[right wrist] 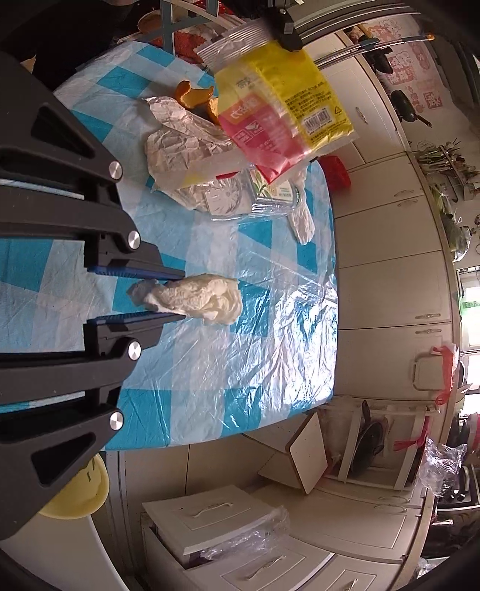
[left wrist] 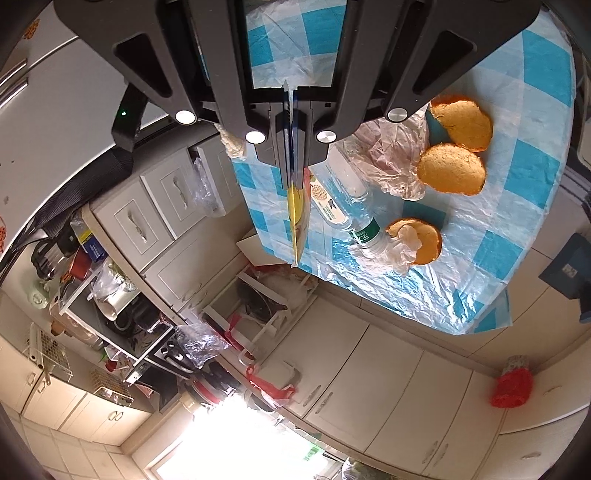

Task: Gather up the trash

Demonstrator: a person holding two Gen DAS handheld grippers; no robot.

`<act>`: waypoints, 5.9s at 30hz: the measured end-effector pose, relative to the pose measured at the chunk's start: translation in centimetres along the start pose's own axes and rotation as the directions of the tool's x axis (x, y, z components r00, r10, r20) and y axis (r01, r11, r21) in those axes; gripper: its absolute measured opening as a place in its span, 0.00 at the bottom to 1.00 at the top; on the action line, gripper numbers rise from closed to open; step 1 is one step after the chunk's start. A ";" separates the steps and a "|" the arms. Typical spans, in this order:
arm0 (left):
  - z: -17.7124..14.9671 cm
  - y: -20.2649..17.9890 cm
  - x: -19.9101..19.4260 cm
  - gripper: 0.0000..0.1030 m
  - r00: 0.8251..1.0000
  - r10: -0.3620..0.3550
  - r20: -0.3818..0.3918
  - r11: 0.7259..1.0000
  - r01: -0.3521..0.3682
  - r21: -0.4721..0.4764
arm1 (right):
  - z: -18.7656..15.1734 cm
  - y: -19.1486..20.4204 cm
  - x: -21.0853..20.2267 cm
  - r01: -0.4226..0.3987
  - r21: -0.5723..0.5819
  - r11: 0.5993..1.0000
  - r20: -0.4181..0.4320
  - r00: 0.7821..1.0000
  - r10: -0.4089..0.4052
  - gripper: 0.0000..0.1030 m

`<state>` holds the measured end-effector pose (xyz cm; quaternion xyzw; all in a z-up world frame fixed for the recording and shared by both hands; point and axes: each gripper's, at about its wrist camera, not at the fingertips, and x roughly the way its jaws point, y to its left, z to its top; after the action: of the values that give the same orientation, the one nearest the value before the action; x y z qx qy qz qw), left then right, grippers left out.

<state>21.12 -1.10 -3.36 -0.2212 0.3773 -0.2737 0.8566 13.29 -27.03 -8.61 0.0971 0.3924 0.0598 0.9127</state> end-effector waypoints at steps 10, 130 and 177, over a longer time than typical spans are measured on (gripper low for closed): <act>-2.3 -3.8 1.0 0.01 0.994 0.108 0.001 0.977 -0.107 0.184 | -1.3 -1.0 -2.4 0.019 0.012 1.000 0.037 0.999 -0.019 0.17; 0.7 5.8 -2.3 0.89 0.896 0.443 -0.035 0.896 -0.443 -0.010 | 5.7 9.0 10.5 0.021 -0.176 0.984 -0.019 1.000 -0.025 0.64; -3.5 4.2 -1.7 0.90 0.876 0.472 -0.104 0.882 -0.469 0.049 | -2.6 6.4 -8.9 0.182 -0.073 0.981 0.436 0.890 -0.133 0.92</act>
<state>18.74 2.53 -7.01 -0.0973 0.4644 -0.0736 0.8772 5.11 -22.06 -2.66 0.0246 0.1848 -0.0155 0.9823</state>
